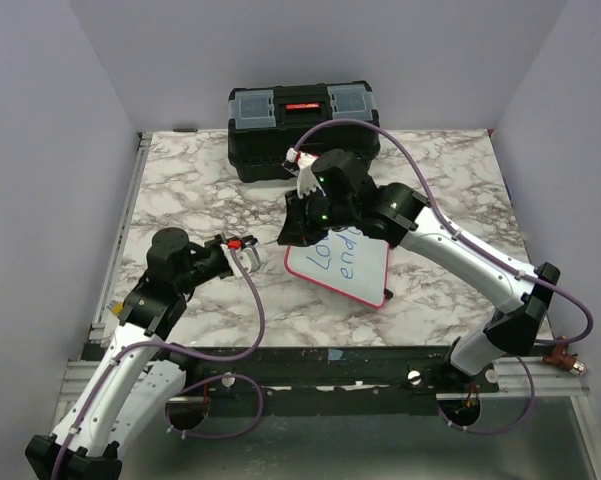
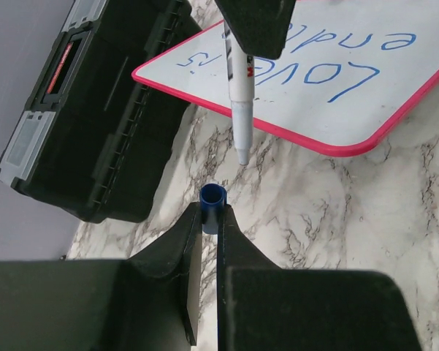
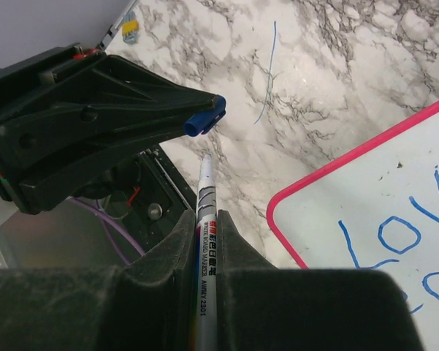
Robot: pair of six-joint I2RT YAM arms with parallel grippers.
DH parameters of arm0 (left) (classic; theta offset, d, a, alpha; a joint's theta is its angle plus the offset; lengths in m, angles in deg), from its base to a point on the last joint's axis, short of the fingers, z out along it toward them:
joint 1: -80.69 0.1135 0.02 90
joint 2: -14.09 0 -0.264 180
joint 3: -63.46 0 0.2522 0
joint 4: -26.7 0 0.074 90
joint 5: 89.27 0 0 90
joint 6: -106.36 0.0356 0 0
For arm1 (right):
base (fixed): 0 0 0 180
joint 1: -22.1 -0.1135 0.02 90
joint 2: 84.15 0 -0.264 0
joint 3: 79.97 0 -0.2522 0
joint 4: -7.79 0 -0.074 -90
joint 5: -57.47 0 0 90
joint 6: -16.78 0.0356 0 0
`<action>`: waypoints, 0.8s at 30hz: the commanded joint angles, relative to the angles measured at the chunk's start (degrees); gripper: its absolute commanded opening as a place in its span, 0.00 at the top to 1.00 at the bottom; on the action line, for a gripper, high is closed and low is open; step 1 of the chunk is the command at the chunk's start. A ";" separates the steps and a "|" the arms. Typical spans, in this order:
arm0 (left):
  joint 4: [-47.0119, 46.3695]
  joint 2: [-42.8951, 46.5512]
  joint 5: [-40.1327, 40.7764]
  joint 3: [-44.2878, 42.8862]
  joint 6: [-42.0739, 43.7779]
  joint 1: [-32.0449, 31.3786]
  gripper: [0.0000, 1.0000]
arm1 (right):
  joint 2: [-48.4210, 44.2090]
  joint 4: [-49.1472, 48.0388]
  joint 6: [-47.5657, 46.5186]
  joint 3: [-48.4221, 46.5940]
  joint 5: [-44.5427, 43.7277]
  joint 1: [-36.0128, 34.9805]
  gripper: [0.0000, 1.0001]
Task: Write a sentence on the whiteboard
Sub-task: Insert the whiteboard marker without the cap into the pen cap.
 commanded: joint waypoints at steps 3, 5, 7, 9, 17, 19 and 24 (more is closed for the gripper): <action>-0.61 -1.28 -2.03 -0.56 4.75 -0.36 1.00 | 1.93 2.26 -1.67 -3.79 3.60 -0.13 0.99; -1.06 -1.41 -2.51 -0.24 4.50 -0.39 1.00 | 2.20 2.08 -1.73 -3.98 3.70 -0.13 0.99; -1.39 -1.61 -2.94 -0.19 4.26 -0.38 1.00 | 2.44 1.99 -1.64 -4.06 3.75 -0.16 0.99; -1.33 -2.08 -3.10 -0.44 3.95 -0.39 1.00 | 2.60 1.99 -1.61 -4.19 3.84 -0.15 0.99; -0.39 -2.94 -5.23 -1.53 3.07 -0.37 1.00 | 2.42 0.36 0.01 -3.16 2.32 -0.13 0.99; -0.82 -2.73 -4.85 -1.36 2.46 -0.39 1.00 | 2.55 -0.39 0.50 -2.76 2.32 -0.16 0.99; -0.88 -2.12 -4.59 -1.33 2.10 -0.38 1.00 | 2.74 -1.43 0.99 -1.54 1.83 -0.15 0.99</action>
